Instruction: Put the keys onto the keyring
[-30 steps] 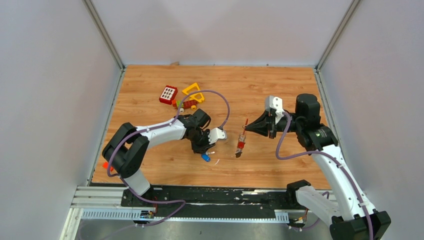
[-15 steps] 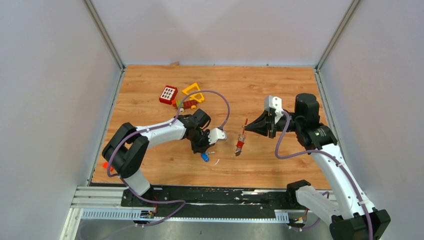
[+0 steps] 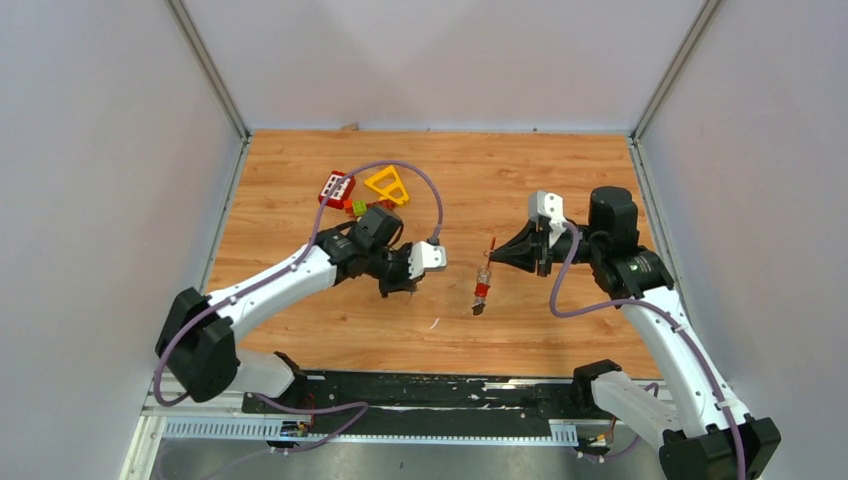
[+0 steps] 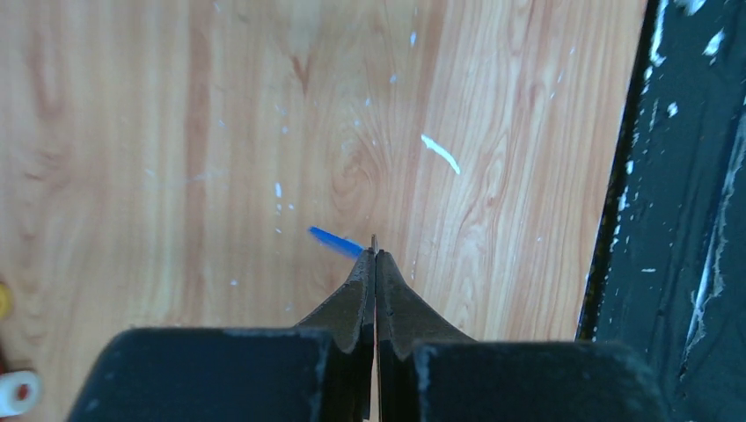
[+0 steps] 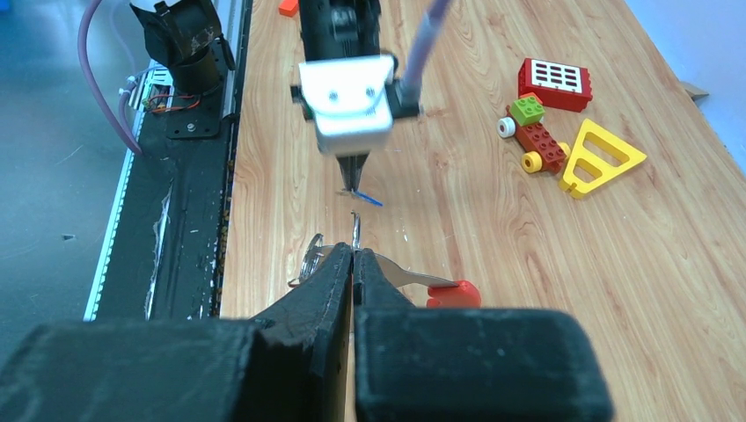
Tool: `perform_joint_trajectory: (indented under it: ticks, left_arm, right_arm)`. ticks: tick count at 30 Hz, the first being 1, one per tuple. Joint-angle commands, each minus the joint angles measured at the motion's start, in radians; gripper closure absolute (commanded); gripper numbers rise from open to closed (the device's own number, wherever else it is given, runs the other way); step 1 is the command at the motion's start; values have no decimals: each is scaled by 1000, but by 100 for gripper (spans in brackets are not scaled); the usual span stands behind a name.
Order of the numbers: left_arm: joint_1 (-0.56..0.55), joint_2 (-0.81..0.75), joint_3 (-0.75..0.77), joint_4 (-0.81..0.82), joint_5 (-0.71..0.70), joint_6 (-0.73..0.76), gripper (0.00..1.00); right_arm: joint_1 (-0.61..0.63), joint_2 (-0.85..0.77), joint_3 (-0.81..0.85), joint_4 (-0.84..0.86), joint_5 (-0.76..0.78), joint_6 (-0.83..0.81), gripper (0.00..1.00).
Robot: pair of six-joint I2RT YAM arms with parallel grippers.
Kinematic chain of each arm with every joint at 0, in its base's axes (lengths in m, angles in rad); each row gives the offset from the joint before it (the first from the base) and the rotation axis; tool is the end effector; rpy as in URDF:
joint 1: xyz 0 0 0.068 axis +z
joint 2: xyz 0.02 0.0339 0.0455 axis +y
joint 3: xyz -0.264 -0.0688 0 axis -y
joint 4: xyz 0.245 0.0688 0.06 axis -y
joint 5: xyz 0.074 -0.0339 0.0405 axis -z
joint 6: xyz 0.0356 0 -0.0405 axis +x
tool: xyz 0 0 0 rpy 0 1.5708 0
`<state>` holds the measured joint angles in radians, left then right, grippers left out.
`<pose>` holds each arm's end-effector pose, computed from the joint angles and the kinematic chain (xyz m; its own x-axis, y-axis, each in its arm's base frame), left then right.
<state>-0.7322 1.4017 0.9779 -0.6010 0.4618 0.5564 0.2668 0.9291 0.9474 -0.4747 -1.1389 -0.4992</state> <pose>0.1966 -0.1980 0.2372 -0.1328 0.7551 -0.6420 0.9900 0.1323 -0.0491 0.1706 0.0801 0.3503 0.0560 -0.1924 -0.9797 -0.9908 0.1102 -0.0783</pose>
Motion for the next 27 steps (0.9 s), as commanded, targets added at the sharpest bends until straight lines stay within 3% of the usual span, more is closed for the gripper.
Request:
perform_joint_trajectory:
  ticks: [1,7,14,19,27]
  left_arm:
    - [-2,-122,71,22,87,14,100]
    - [-3,-239,150,64,152,-27,100]
    - [-3,-241,277,53,269,-137,100]
    - [-3,-205,315,76,321,-317,100]
    - [-3,-201,300,107,338,-454,100]
  right_arm:
    - [9,8,0,50,-46,19,100]
    - [90,49,53,61,3,19,100]
    - [175,91,108,78,50,-40,100]
    - [281,79,111,70,223,-136,100]
    - [396,45,87,98,444,-187,100]
